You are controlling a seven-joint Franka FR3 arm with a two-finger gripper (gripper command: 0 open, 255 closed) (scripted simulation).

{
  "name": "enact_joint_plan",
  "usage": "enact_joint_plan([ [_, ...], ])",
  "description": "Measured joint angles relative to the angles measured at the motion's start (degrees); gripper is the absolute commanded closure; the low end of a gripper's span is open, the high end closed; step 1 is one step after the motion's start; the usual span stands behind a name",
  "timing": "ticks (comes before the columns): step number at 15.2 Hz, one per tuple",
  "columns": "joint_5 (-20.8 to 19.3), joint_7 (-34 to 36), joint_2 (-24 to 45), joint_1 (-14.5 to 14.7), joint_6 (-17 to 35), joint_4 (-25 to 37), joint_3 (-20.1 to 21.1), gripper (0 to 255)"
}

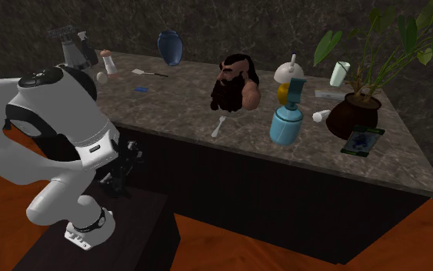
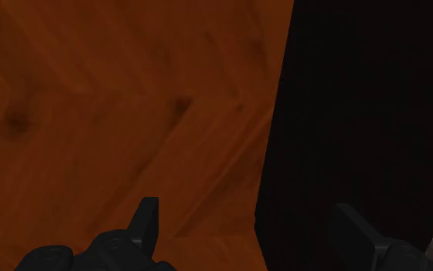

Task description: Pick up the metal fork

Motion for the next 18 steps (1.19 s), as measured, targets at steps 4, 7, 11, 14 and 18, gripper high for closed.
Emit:
enact_joint_plan([
  [4, 0.4, -1.0, 3.9, 1.6, 1.5, 2.3, 1.1, 0],
  [7, 1.0, -2.1, 8.2, 3.7, 3.9, 4.1, 3.0, 0],
  [11, 1.6, -3.4, 14.2, 6.3, 6.1, 7.8, 5.7, 0],
  [14, 1.5, -4.8, 18.9, 8.0, 7.5, 10.9, 7.4, 0],
  [18, 1.1, -6.4, 25.5, 10.1, 8.7, 15.9, 10.0, 0],
])
